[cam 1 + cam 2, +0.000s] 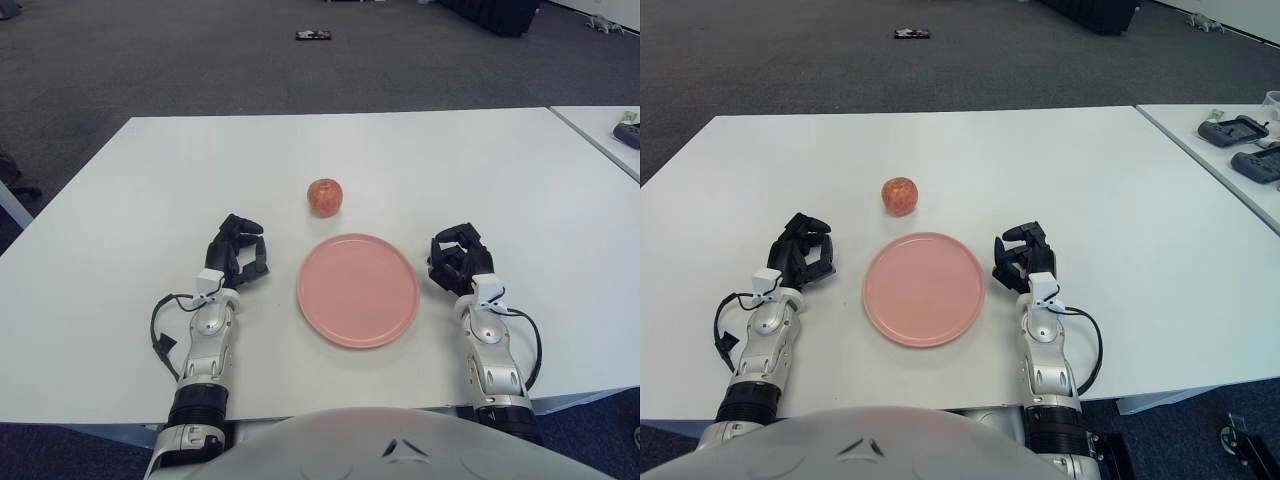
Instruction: Put the apple into the plate.
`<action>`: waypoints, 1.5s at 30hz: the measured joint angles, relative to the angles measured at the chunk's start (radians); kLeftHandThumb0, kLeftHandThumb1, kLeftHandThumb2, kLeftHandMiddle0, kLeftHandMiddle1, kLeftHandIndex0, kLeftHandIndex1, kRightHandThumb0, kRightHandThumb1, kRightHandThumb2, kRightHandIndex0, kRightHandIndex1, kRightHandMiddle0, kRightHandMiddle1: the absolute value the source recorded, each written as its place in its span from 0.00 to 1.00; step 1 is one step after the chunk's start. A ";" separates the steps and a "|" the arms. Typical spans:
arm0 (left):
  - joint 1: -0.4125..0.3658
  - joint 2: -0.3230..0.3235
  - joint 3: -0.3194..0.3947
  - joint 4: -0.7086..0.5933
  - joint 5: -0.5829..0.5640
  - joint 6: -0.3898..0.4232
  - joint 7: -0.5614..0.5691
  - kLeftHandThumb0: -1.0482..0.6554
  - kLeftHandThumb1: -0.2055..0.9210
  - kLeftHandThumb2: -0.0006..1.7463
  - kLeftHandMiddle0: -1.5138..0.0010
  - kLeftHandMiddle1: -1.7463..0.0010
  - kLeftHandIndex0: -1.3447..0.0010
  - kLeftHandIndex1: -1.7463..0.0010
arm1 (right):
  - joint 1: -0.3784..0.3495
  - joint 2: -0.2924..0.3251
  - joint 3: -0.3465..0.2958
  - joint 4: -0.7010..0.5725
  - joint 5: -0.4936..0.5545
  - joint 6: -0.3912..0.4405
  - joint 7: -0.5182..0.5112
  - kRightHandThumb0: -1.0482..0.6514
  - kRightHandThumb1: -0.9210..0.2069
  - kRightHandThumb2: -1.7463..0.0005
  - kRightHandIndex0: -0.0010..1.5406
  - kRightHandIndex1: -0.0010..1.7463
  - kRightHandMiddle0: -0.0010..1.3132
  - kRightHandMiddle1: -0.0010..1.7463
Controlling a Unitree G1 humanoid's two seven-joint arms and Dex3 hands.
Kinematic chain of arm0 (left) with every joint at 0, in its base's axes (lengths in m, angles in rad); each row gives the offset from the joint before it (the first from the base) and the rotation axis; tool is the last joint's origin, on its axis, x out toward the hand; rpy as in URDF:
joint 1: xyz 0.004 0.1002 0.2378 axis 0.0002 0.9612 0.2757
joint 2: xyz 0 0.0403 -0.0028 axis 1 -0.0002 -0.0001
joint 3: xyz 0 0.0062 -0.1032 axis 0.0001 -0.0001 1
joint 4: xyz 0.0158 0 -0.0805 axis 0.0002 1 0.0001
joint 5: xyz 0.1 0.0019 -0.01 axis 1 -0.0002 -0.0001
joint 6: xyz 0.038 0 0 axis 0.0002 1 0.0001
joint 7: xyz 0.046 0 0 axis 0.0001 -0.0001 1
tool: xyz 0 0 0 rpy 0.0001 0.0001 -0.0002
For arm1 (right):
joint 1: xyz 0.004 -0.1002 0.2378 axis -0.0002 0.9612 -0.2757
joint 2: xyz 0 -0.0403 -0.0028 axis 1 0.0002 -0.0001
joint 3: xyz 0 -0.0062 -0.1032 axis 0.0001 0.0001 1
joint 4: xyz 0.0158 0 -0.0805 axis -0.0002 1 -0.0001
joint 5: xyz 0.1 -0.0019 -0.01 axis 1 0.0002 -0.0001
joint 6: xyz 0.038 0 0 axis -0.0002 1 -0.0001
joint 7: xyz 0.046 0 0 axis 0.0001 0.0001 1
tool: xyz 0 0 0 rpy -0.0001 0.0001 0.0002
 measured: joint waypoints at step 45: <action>-0.618 0.276 -0.270 0.475 0.455 -0.144 0.082 0.29 0.86 0.49 0.95 0.22 0.94 0.16 | -0.002 0.005 0.001 0.001 0.000 -0.005 -0.010 0.38 0.29 0.44 0.39 0.89 0.30 1.00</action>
